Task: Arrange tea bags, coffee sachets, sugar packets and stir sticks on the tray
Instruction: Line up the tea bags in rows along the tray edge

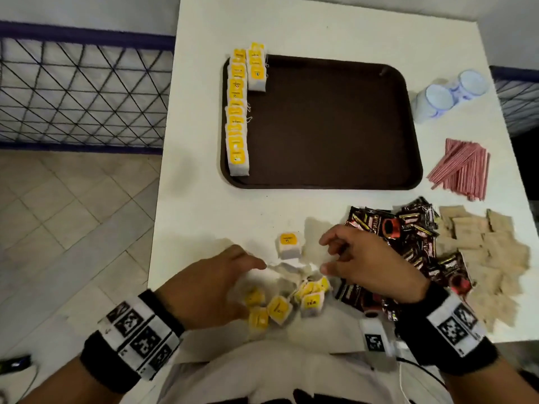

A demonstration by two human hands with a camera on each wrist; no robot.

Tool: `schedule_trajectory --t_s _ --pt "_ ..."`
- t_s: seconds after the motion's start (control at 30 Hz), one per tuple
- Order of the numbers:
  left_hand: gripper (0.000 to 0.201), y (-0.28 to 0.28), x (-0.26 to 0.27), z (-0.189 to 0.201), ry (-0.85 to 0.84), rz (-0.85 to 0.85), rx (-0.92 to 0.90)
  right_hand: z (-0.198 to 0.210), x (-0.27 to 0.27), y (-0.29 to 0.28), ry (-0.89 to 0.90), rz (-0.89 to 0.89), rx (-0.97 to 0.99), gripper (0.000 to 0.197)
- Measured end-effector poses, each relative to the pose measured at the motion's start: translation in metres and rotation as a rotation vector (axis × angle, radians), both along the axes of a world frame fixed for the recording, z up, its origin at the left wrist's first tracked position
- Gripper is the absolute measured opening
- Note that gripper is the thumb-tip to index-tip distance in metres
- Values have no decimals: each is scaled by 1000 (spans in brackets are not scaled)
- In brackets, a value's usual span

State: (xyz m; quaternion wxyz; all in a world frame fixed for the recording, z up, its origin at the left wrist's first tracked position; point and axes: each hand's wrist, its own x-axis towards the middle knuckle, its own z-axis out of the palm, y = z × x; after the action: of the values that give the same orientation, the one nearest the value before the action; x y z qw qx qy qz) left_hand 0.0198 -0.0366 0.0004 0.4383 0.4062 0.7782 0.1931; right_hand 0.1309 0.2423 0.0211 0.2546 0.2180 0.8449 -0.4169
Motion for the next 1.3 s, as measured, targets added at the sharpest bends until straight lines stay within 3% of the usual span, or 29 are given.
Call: schedule_trajectory --t_s 0.13,0.2,0.27,0.4,0.67,0.8,0.93,1.07,1.3 --pt "106 9 26 0 122 -162 -174 -2 28 -17 -28 198 105 53" --pt "109 14 35 -3 170 -185 -196 -4 33 -23 -31 241 147 58" --pt "101 18 43 -4 213 -208 -180 -4 34 -30 -38 268 188 61" --pt "62 24 53 -6 238 -185 -114 -6 31 -37 -35 299 233 61" --pt "69 22 64 -16 229 -185 -40 -11 29 -45 -6 325 248 46" --pt "32 24 63 -26 245 -208 37 -14 31 -48 9 328 244 39" --pt "15 21 57 -40 257 -211 160 -19 29 -50 15 326 248 36" --pt "20 19 41 -42 310 -200 173 -22 27 -47 56 292 240 30" --pt "29 19 4 -23 269 94 242 -21 20 -35 174 205 218 13"
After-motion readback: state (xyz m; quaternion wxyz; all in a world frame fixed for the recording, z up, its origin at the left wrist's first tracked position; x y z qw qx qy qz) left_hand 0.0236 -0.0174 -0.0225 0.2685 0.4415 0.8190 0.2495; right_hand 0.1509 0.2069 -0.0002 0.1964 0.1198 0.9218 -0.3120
